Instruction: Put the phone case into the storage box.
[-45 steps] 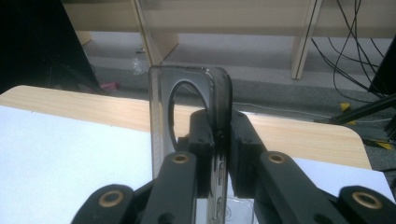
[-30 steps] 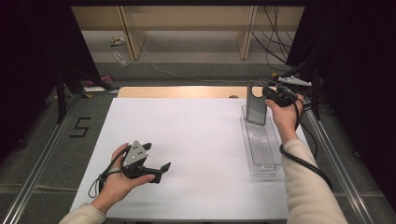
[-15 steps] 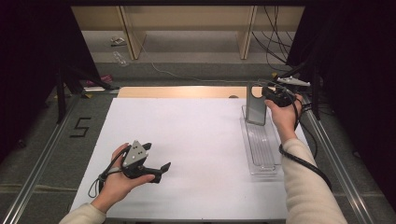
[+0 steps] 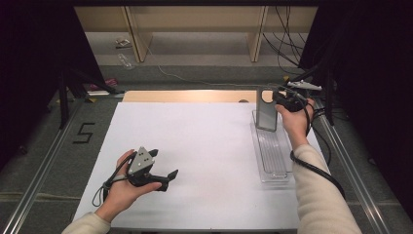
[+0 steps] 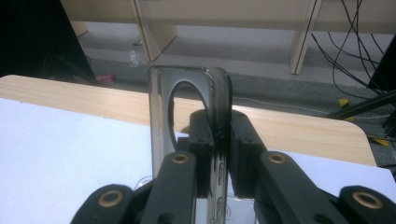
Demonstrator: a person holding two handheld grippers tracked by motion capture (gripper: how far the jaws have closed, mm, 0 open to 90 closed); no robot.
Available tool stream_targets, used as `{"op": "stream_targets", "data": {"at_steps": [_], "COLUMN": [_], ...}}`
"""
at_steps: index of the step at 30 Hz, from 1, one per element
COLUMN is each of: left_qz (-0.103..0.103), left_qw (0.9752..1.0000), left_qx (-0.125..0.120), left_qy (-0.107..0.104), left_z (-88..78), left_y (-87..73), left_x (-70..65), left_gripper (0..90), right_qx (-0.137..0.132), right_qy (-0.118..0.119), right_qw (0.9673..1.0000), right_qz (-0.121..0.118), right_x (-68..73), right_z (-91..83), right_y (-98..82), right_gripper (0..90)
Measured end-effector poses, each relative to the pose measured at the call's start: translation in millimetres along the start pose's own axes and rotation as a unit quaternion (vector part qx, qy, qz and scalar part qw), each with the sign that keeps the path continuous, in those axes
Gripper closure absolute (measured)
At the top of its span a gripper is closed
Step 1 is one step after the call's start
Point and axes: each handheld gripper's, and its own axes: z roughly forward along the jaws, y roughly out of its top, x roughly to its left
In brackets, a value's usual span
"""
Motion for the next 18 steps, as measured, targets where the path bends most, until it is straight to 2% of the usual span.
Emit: {"op": "stream_targets", "data": {"at_steps": [18], "left_qz": [0.0], "left_qw": [1.0], "left_qx": [0.0], "left_qy": [0.0], "left_z": [0.3], "left_y": [-0.1], "left_x": [-0.2], "left_gripper": [4.1], "right_qx": [0.002], "right_qy": [-0.002], "right_qw": [1.0], "right_qz": [-0.006], "right_x": [0.1], "right_z": [2.7], "right_y": [-1.5], "right_gripper": [81.6]}}
